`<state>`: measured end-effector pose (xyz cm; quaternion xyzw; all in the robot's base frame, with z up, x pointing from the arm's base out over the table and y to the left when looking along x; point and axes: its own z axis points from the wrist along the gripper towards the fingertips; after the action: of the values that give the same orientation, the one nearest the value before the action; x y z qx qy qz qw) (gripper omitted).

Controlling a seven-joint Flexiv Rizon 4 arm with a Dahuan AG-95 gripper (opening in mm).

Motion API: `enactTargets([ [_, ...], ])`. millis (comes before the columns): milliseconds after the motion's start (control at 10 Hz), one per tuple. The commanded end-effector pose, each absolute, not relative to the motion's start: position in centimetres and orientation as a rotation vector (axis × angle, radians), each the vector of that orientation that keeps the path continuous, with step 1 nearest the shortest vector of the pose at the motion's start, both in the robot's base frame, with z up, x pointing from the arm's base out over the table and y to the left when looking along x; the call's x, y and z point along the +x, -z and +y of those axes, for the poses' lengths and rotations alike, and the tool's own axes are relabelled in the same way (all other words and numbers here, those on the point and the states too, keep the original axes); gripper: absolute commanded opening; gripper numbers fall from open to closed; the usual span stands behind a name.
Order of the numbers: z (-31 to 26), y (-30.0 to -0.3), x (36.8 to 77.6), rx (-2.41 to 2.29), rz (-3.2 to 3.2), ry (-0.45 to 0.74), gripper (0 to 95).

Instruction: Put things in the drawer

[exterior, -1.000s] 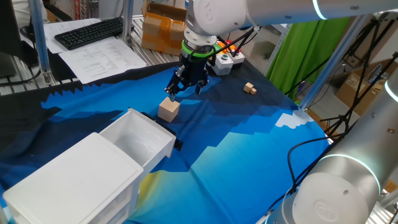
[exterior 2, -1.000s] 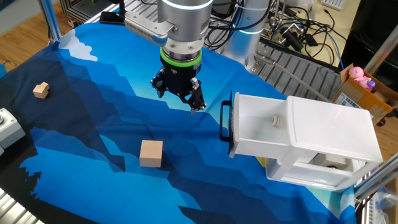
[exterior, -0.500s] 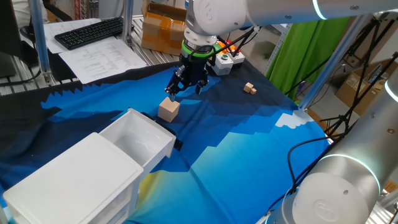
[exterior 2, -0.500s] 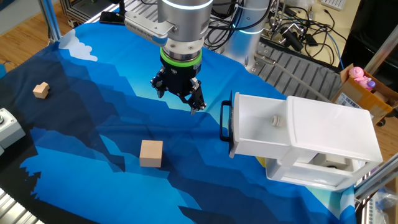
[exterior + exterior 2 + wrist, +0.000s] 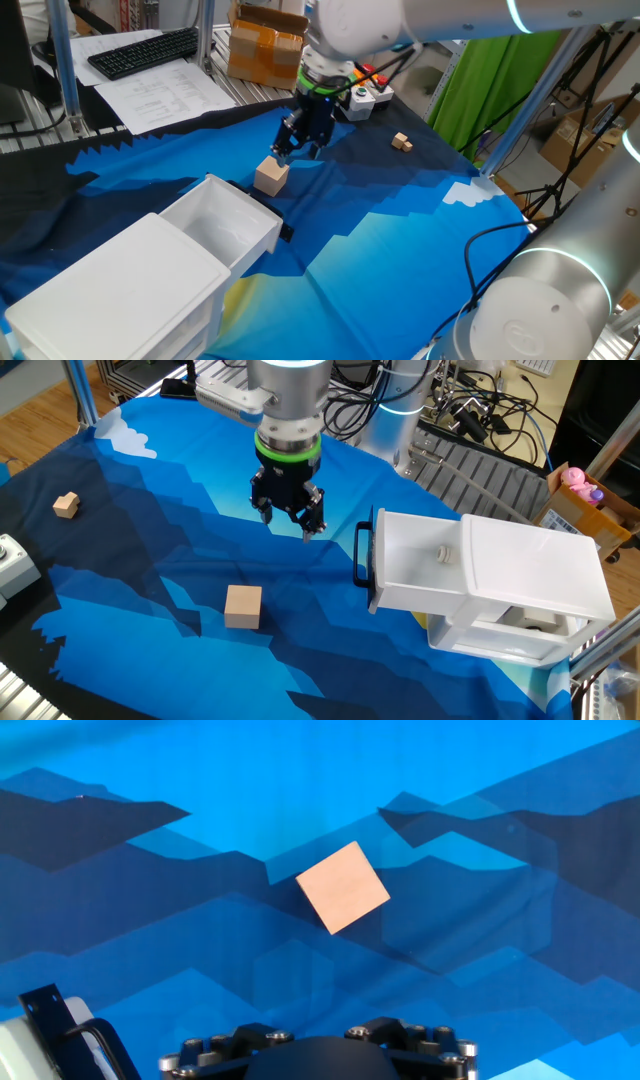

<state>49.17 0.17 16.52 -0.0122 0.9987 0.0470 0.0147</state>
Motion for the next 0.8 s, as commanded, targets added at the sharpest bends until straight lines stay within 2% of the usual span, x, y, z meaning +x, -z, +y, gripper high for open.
enactTargets([
  [100,0.3,-16.3,48.9,-0.117,3.047,-0.355,0.0],
  [600,-0.1,-17.0,51.8,-0.181,3.035,-0.314,0.0],
  [700,-0.2,-16.9,52.6,-0.188,3.031,-0.29,0.0],
  [800,-0.2,-16.7,53.4,-0.219,3.032,-0.218,0.0],
])
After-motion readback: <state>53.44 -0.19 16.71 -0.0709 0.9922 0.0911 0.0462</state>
